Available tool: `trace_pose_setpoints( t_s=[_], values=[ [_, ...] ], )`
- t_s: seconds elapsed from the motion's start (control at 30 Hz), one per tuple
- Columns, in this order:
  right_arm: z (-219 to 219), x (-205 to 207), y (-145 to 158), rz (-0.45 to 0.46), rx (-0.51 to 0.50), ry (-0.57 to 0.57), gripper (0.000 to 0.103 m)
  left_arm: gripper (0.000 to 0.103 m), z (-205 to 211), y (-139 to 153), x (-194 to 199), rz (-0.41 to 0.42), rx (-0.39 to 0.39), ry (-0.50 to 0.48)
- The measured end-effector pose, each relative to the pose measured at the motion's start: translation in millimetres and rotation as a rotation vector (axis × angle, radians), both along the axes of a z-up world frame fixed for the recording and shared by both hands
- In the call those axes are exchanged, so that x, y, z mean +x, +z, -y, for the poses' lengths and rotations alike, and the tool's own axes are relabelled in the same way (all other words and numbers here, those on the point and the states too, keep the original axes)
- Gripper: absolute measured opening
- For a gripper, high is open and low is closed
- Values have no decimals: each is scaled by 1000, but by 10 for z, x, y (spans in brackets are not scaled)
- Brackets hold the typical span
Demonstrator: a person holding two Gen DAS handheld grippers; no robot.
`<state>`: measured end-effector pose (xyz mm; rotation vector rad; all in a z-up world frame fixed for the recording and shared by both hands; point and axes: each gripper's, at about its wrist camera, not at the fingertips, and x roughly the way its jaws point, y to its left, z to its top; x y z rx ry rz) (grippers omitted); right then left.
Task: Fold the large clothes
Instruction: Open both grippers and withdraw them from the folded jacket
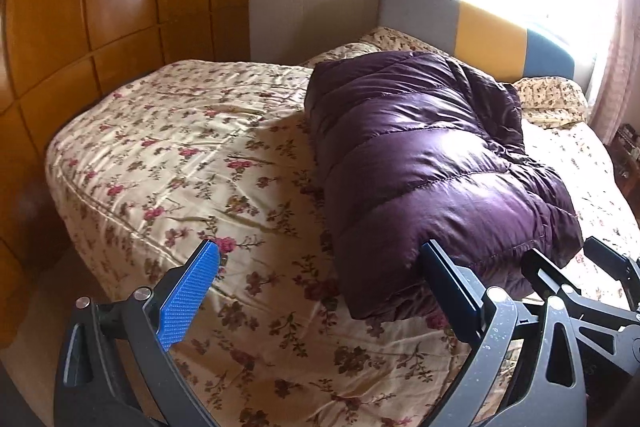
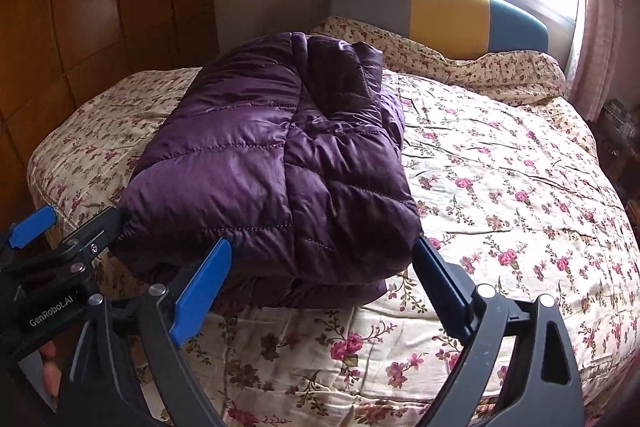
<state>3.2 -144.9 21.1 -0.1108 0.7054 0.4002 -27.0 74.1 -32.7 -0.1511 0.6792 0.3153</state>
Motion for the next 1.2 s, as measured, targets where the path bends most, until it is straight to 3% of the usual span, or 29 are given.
trace_pose_setpoints(
  t_s=[0.33, 1.2],
  values=[
    [-16, -24, -31, 1, -12, 11, 93, 100, -44, 4, -34, 4, -16, 23],
    [85, 52, -91, -39, 12, -18, 95, 100, 94, 61, -72, 15, 54, 8]
  ],
)
